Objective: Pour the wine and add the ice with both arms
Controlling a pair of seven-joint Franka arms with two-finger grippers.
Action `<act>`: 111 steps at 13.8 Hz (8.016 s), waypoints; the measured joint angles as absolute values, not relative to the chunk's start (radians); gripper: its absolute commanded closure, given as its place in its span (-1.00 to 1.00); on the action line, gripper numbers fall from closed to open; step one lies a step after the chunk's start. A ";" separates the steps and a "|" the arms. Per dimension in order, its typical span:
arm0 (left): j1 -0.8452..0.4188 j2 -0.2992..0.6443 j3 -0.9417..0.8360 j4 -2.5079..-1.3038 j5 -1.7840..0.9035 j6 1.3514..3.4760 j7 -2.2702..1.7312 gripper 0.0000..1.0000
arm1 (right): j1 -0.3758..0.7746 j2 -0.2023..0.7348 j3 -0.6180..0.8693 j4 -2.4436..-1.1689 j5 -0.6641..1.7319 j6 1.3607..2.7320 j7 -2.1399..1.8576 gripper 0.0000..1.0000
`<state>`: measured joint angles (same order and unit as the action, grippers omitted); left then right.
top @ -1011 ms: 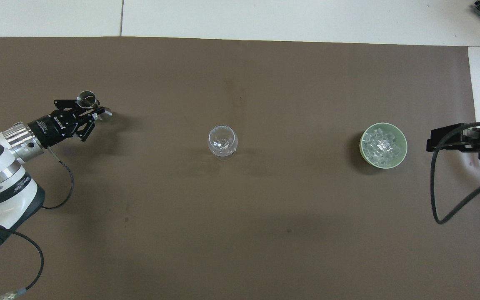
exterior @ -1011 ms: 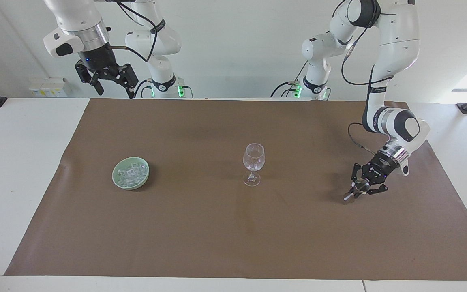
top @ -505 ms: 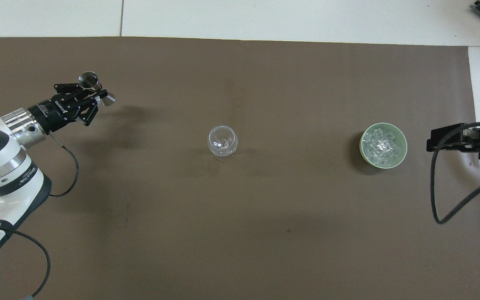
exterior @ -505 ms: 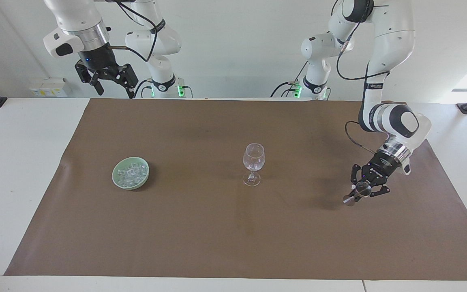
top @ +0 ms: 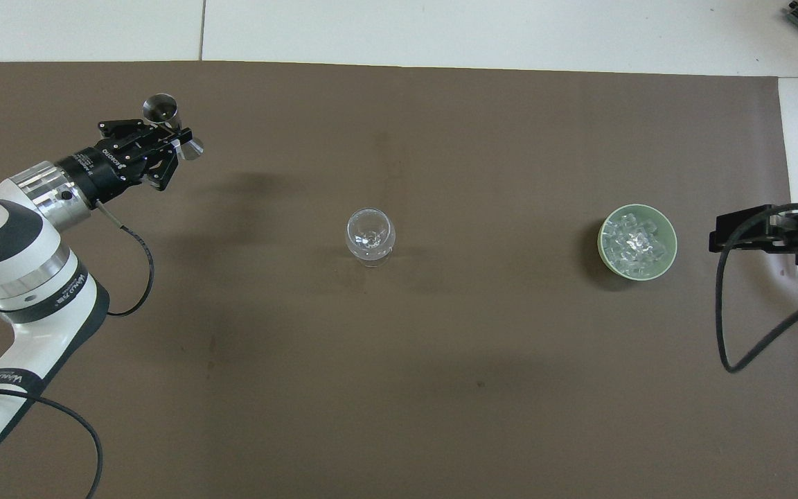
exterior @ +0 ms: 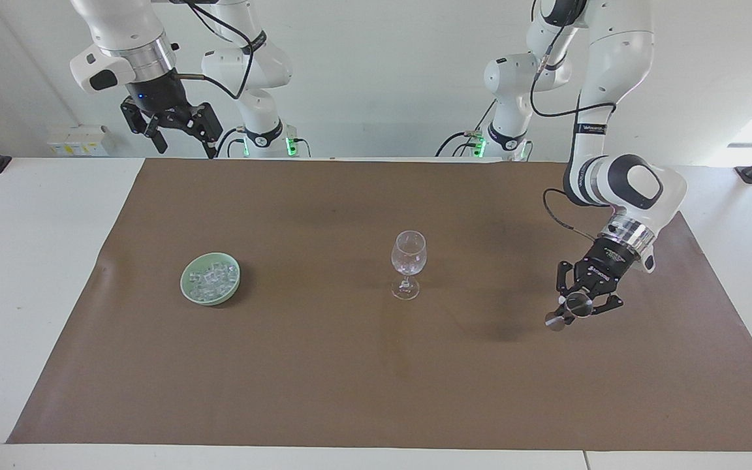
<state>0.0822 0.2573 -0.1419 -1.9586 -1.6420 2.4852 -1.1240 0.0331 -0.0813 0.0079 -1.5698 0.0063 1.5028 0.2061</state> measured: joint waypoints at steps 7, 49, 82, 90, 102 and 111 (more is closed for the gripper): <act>0.013 0.209 -0.149 -1.956 -1.642 2.570 -1.174 1.00 | 0.033 -0.081 0.008 -1.570 0.006 1.503 0.206 -1.00; -0.281 0.095 -0.172 -2.057 -1.731 2.625 -0.858 1.00 | 0.033 -0.081 0.008 -1.570 0.006 1.503 0.206 -1.00; -0.351 0.079 -0.171 -2.098 -1.733 2.699 -0.514 1.00 | 0.033 -0.081 0.008 -1.570 0.006 1.503 0.206 -1.00; -0.361 0.074 -0.168 -2.098 -1.733 2.713 -0.440 1.00 | 0.033 -0.081 0.008 -1.570 0.006 1.503 0.206 -1.00; -0.370 0.074 -0.168 -2.100 -1.733 2.794 -0.297 1.00 | 0.033 -0.081 0.008 -1.570 0.006 1.503 0.206 -1.00; -0.392 0.074 -0.169 -2.099 -1.733 2.869 -0.292 1.00 | 0.033 -0.081 0.008 -1.570 0.006 1.503 0.206 -1.00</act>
<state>-0.3919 0.0743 -0.1686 -2.0990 -1.7328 2.8692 -0.2918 0.0331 -0.0813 0.0079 -1.5698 0.0063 1.5028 0.2061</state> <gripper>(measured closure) 0.789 0.000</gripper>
